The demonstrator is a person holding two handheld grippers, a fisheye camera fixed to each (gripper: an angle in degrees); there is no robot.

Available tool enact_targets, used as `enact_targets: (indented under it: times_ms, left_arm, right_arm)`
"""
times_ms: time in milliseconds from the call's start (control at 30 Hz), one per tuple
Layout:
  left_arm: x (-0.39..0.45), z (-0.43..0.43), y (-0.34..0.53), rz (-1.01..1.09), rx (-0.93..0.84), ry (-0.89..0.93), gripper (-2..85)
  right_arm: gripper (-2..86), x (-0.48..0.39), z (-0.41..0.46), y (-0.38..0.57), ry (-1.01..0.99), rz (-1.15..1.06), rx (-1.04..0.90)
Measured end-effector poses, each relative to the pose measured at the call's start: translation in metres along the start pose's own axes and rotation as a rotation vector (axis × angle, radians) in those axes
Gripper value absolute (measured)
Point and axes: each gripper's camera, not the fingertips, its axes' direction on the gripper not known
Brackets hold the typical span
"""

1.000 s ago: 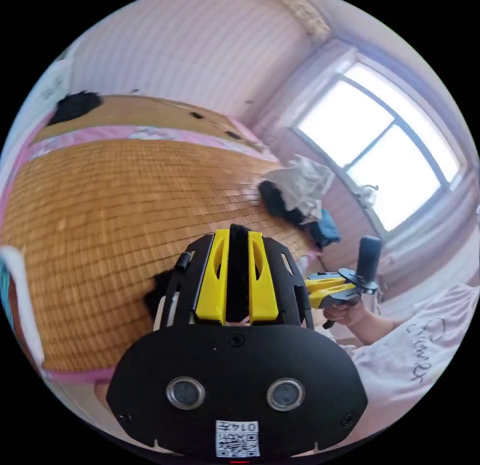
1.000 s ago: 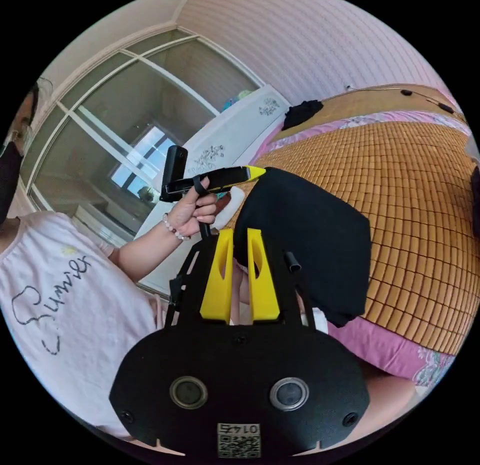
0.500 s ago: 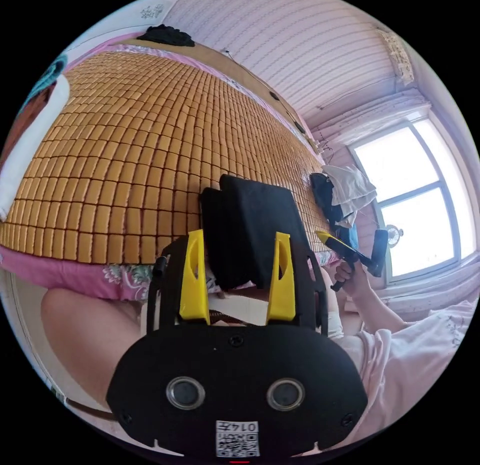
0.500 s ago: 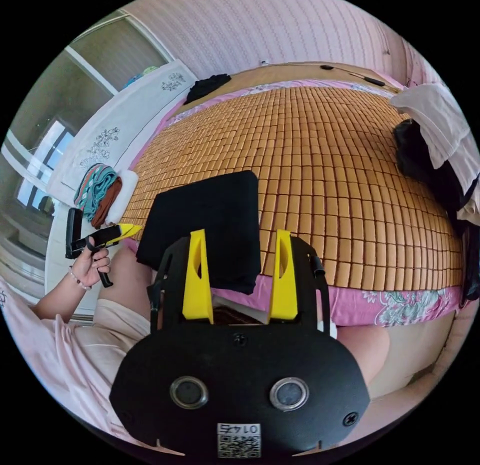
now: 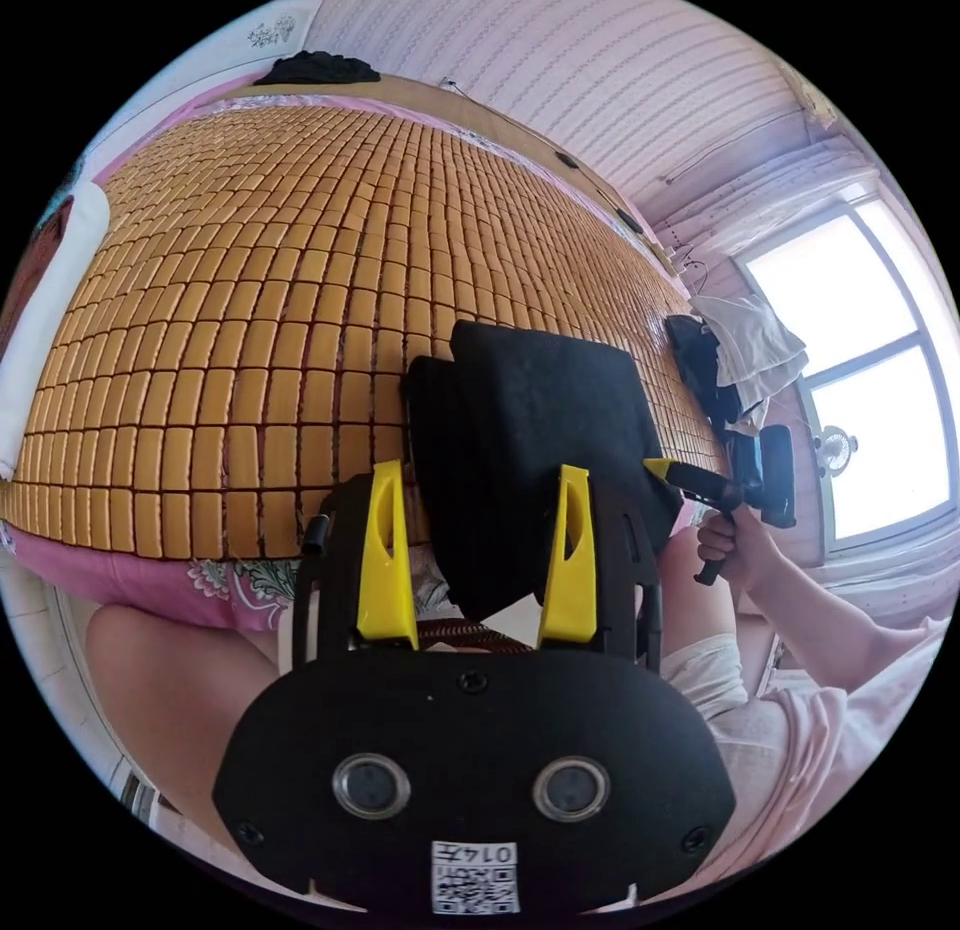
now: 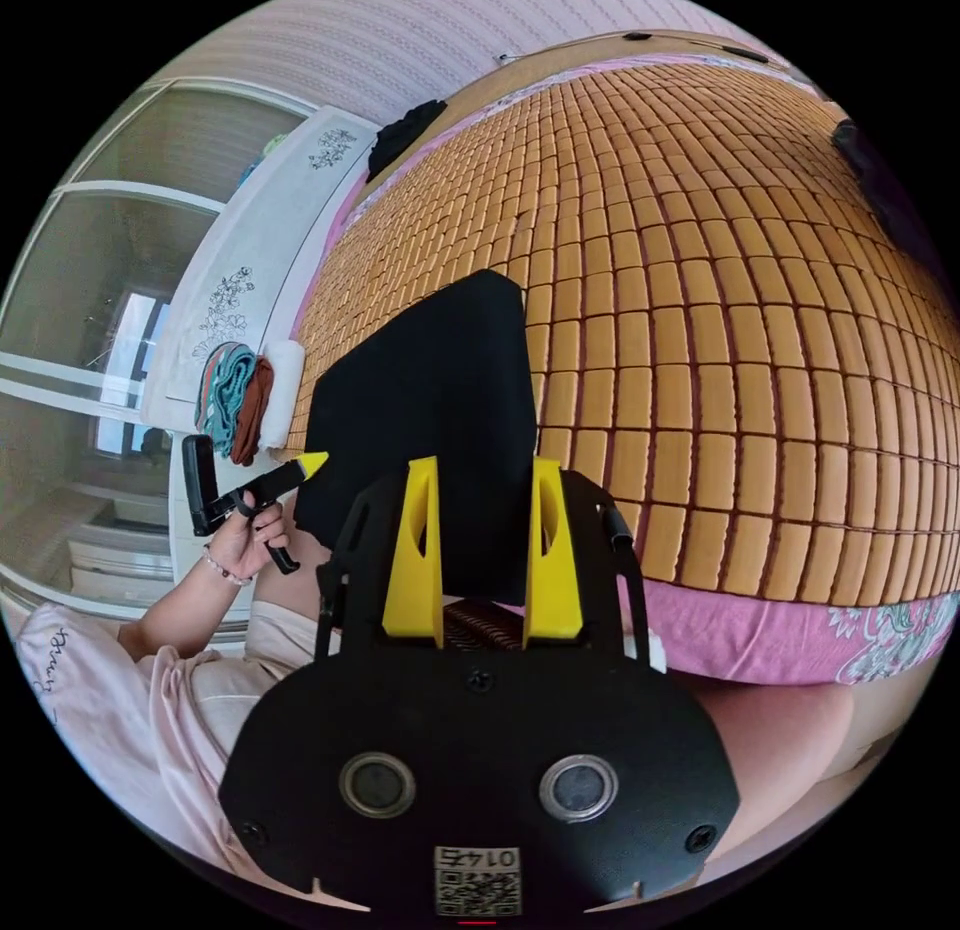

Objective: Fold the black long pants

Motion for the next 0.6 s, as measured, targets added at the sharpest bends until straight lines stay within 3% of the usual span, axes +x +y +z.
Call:
enact_targets:
  times_ms: [200, 400, 600]
  left_arm:
    - [-0.014, -0.028, 0.004, -0.026, -0.017, 0.016, 16.5]
    - [-0.05, -0.057, 0.023, -0.115, 0.001, 0.182, 9.4]
    - [-0.08, -0.085, 0.059, -0.25, 0.074, 0.316, 5.7]
  right_arm:
    - [7.3, -0.045, -0.007, -0.003, 0.018, -0.144, -0.023]
    - [6.4, -0.125, -0.023, -0.012, 0.037, -0.315, 0.019]
    - [6.1, -0.252, -0.015, -0.014, 0.165, -0.707, -0.021]
